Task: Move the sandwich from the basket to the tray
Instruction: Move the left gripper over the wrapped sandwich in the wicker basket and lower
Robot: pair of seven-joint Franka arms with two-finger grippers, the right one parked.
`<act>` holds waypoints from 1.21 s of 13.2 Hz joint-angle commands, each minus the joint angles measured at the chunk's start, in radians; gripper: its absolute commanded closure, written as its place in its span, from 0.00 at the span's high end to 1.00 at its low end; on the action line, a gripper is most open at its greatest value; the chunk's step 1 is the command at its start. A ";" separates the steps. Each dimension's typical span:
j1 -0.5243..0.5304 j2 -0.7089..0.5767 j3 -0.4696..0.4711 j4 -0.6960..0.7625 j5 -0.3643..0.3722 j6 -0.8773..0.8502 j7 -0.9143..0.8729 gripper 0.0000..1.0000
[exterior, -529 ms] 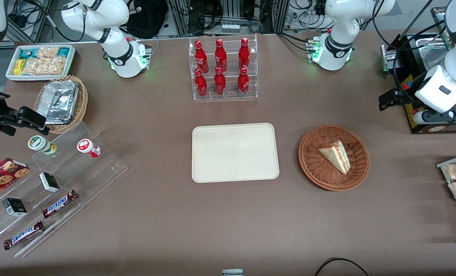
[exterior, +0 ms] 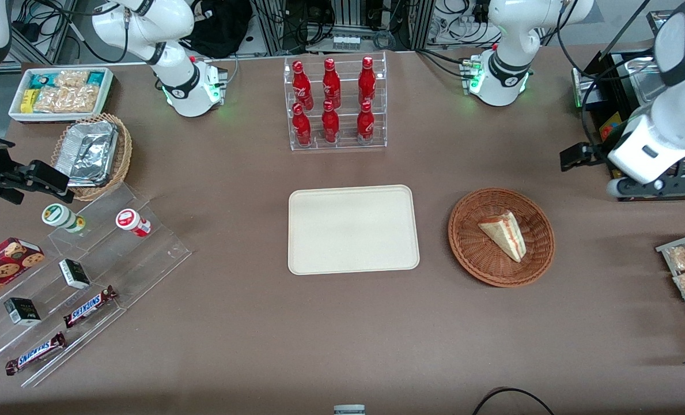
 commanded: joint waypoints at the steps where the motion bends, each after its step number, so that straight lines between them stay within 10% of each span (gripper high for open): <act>1: -0.004 -0.002 -0.018 -0.113 0.009 0.102 0.008 1.00; 16: -0.007 0.019 -0.058 -0.541 0.009 0.712 -0.418 1.00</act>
